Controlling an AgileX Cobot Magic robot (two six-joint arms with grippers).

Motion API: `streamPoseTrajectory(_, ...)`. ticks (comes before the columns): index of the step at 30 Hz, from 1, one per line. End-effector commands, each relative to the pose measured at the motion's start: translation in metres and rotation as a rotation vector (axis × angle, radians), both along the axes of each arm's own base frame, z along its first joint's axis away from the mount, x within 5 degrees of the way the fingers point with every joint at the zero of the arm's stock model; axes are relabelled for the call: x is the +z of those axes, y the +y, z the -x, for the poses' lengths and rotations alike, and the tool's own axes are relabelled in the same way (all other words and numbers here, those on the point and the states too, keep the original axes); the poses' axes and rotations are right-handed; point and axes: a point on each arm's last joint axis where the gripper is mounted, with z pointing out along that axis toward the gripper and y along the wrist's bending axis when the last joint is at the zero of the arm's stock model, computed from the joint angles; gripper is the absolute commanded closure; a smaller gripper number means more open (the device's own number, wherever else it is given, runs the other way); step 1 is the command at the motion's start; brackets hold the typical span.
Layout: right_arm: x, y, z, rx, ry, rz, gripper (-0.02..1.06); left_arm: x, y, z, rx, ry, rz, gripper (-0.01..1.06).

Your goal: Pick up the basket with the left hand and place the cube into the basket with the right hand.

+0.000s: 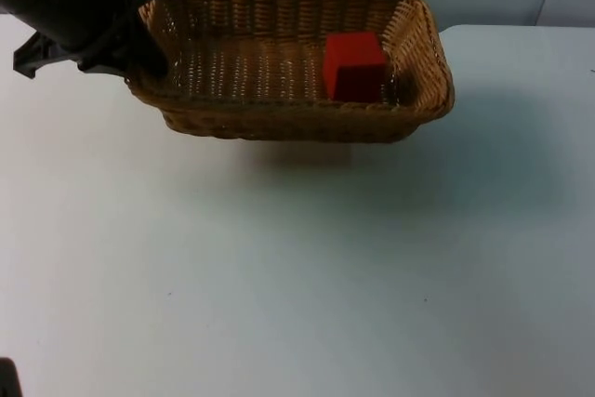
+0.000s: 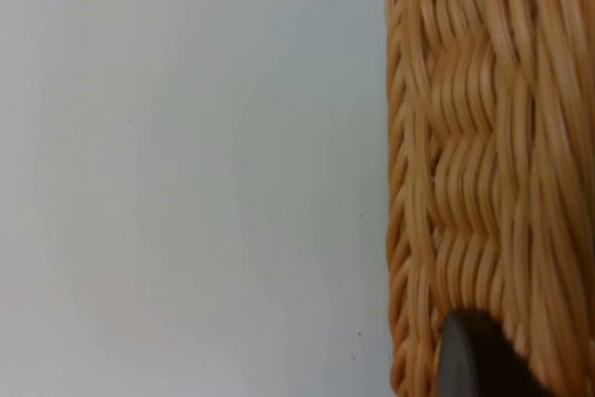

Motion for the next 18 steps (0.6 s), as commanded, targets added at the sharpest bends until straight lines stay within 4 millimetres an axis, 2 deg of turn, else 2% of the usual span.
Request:
streamPoseTrajectory(1,0.013,-0.012,0.011,-0.046,-0.014,-0.01,1.01,0.01,-0.002,-0.002,0.027,-0.019,0.036,1.05)
streamPoseTrajectory(2,0.017,-0.017,0.015,-0.061,-0.018,0.001,1.04,0.01,-0.002,-0.002,0.027,-0.019,0.036,1.05)
streamPoseTrajectory(6,0.029,-0.031,0.027,-0.123,-0.028,0.106,1.04,0.01,-0.002,-0.002,0.027,-0.019,0.036,1.05)
streamPoseTrajectory(18,0.031,-0.034,0.026,-0.139,-0.041,0.15,1.04,0.01,-0.002,-0.002,0.027,-0.019,0.036,1.05)
